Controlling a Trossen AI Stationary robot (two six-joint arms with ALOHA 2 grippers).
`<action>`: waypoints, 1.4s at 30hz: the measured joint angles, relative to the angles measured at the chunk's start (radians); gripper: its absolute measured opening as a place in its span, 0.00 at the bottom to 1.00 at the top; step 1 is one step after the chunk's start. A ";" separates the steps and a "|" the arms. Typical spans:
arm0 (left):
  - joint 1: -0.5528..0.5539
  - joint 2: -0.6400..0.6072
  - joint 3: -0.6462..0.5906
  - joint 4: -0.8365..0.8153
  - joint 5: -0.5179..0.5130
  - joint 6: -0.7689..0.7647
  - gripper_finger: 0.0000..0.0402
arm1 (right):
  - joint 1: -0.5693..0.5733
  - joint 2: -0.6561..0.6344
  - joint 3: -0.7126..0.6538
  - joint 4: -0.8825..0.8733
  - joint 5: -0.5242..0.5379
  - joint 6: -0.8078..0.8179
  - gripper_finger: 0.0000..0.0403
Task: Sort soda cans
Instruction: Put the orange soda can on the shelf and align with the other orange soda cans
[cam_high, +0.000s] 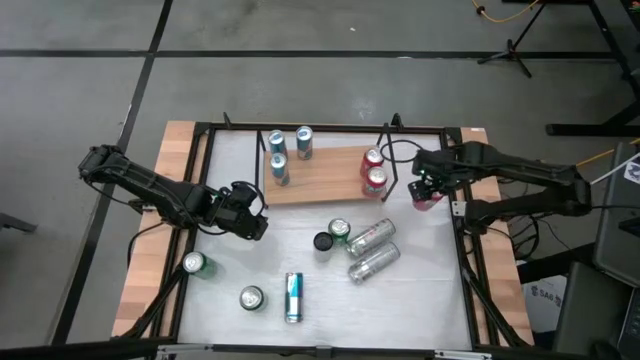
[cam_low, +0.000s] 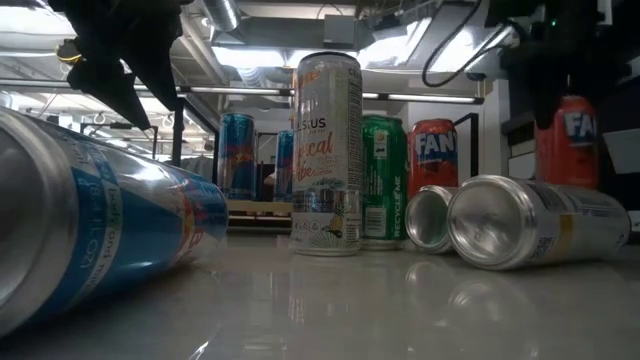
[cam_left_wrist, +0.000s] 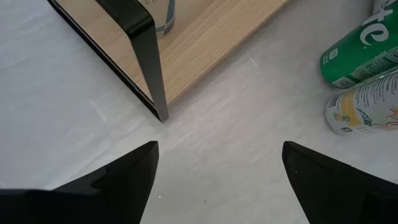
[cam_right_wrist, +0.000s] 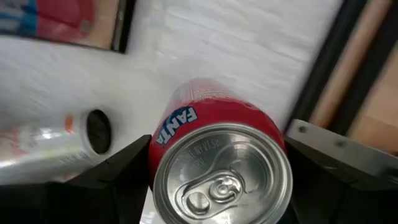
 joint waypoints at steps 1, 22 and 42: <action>0.000 0.000 0.000 0.000 0.000 0.000 0.83 | -0.015 -0.006 -0.021 0.017 -0.003 0.000 0.72; 0.000 0.000 0.000 0.001 0.000 0.001 0.83 | -0.088 -0.010 -0.242 0.189 -0.009 0.038 0.72; 0.000 0.000 0.000 0.000 -0.006 0.001 0.83 | -0.085 -0.010 -0.253 0.194 -0.019 0.033 0.76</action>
